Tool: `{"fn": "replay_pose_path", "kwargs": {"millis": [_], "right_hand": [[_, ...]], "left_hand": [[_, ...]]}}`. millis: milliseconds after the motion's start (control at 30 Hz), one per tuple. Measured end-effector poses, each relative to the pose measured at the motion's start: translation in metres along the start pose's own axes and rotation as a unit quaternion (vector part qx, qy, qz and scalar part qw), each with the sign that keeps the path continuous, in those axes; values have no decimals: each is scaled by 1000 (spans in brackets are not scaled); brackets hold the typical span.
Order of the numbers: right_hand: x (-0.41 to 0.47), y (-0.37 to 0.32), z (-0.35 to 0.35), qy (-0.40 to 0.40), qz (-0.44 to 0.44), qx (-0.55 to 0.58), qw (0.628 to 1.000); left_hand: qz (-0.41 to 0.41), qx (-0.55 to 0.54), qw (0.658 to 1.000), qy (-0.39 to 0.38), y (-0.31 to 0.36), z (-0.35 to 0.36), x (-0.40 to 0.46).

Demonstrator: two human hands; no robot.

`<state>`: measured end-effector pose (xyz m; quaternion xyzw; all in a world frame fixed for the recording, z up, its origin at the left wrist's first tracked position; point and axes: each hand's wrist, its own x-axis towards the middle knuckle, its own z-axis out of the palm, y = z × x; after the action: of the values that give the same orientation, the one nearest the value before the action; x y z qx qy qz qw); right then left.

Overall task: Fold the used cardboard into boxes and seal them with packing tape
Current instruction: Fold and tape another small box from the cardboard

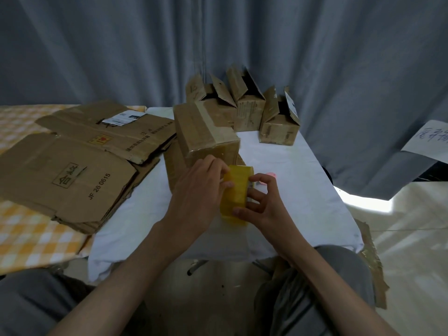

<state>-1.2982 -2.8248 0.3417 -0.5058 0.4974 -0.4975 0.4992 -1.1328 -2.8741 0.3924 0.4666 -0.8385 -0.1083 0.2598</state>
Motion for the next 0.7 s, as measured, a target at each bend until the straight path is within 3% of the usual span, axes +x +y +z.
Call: {"fn": "replay_pose_path", "kwargs": {"millis": [300, 700], "right_hand": [[-1, 4, 0, -17, -9, -30, 999], [-2, 4, 2, -35, -12, -25, 999]], "left_hand": [[17, -57, 998, -28, -17, -18, 19], [110, 88, 980, -144, -23, -34, 45]]}}
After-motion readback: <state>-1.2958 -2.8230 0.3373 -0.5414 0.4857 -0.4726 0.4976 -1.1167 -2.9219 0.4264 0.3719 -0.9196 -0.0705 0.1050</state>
